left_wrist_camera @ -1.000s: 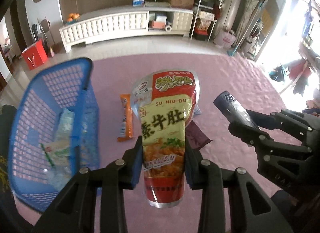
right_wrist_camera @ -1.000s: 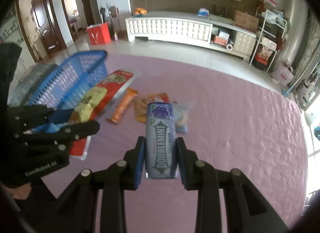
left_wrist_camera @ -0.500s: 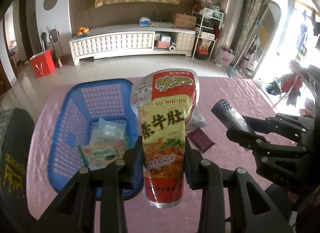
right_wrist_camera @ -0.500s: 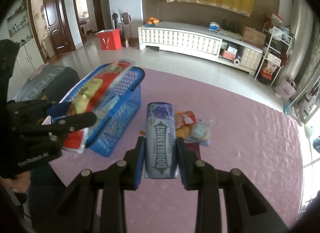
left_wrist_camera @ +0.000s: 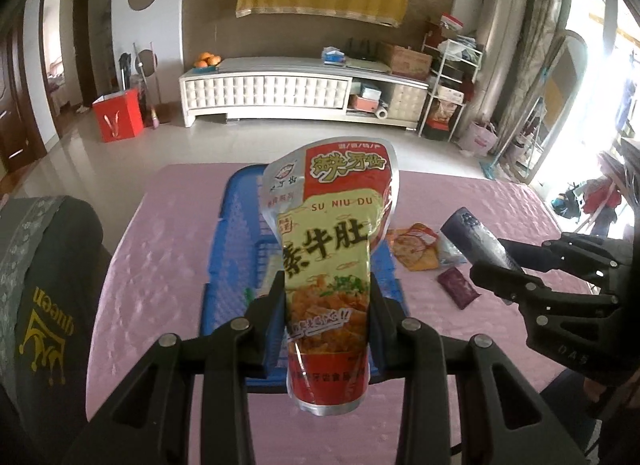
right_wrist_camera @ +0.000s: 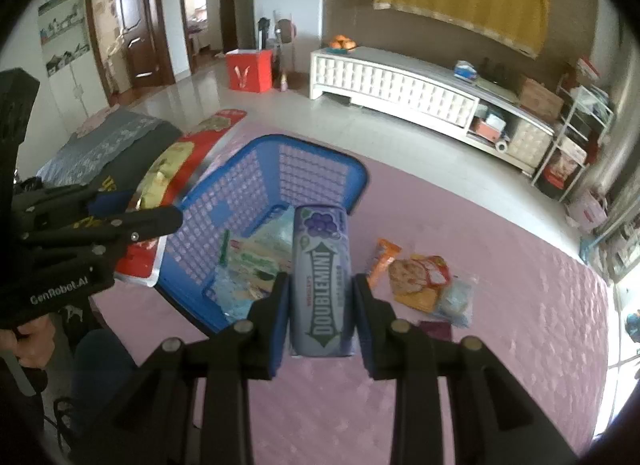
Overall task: Organize snacks
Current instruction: 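Drop the snack bag into the basket with the left gripper while the right carries gum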
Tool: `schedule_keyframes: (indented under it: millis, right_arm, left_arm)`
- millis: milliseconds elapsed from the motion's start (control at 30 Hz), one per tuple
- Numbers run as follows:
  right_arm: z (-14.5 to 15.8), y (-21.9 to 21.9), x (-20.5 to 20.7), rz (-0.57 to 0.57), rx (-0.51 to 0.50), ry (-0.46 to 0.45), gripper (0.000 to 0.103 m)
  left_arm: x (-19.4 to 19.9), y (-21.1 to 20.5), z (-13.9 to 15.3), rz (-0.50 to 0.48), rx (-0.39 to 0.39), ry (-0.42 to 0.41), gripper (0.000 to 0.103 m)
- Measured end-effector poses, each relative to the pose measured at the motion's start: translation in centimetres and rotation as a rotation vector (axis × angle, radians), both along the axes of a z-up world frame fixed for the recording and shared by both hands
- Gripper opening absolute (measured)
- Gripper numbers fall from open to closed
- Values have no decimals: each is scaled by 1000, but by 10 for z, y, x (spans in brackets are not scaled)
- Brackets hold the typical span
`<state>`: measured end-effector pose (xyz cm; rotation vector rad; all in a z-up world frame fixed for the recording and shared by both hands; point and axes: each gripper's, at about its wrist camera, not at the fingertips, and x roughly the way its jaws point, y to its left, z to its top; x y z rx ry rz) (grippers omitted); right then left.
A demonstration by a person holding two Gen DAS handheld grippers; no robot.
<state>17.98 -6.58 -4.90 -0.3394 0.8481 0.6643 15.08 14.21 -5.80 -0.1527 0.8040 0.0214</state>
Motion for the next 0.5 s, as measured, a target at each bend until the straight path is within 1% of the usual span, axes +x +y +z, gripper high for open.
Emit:
schedule_keyframes:
  millis: [167,267,400,500]
  right_arm:
    - [-5,26,6,32,-24,-6,35]
    - [-10,35,15,36,-24,8,35]
    - [-17,44,27,28,-13,25,35]
    - [-22,50,38,27,-21,34,35]
  left_arm:
    - [2,21,-5,9,0,8,33]
    - [13,36,-9,14,-7,23,33]
    - [27,45,-15,-4,-29,41,33]
    - [43,41,-22,-24,2,67,33]
